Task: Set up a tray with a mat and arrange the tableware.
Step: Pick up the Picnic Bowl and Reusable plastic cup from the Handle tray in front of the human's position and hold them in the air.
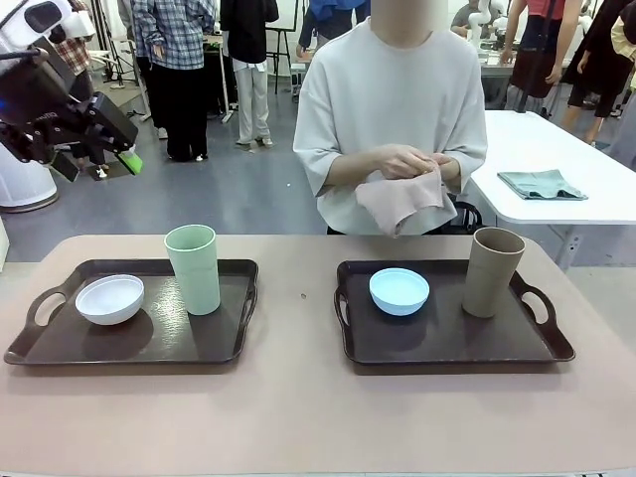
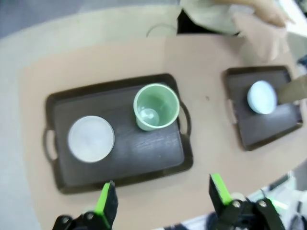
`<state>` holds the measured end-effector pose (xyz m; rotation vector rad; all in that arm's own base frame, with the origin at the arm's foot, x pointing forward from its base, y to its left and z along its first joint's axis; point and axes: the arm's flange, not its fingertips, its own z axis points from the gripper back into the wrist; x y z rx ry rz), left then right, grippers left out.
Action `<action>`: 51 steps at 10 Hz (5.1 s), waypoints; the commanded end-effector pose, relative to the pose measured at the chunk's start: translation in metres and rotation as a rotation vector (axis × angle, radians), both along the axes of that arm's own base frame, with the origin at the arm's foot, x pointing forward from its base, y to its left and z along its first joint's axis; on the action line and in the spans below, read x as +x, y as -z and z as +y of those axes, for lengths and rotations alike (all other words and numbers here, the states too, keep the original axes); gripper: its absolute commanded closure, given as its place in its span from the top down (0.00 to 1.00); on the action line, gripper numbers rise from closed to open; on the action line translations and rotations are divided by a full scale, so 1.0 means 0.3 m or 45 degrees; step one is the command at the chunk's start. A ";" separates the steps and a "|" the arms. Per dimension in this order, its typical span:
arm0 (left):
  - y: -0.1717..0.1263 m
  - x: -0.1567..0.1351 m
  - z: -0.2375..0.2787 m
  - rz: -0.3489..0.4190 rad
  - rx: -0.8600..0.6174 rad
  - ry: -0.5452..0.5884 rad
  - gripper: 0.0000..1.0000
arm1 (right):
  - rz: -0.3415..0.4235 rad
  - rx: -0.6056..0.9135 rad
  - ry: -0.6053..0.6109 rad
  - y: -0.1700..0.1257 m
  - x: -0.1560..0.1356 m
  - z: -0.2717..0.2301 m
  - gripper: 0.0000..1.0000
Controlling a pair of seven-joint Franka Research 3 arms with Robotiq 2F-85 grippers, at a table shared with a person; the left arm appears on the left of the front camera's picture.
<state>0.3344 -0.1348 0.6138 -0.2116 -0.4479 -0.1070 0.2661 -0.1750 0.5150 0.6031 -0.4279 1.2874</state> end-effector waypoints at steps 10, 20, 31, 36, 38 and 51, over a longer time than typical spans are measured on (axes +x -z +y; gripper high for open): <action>0.262 0.352 -0.875 0.137 0.167 0.249 1.00 | -0.337 -0.049 -0.083 0.080 0.479 0.137 1.00; 0.508 0.481 -1.151 0.255 0.202 0.253 1.00 | -0.258 0.012 -0.101 0.196 0.532 0.168 1.00; 0.691 0.396 -1.245 0.244 0.041 0.275 1.00 | -0.241 0.121 -0.070 0.385 0.726 0.113 1.00; 0.765 0.481 -1.265 0.288 0.013 0.236 1.00 | -0.119 0.186 -0.162 0.483 0.785 0.168 1.00; 0.766 0.495 -1.269 0.296 0.014 0.209 1.00 | -0.073 0.192 -0.148 0.511 0.786 0.192 1.00; 0.838 0.578 -1.288 0.334 0.036 0.171 1.00 | -0.090 0.135 -0.090 0.622 0.866 0.349 1.00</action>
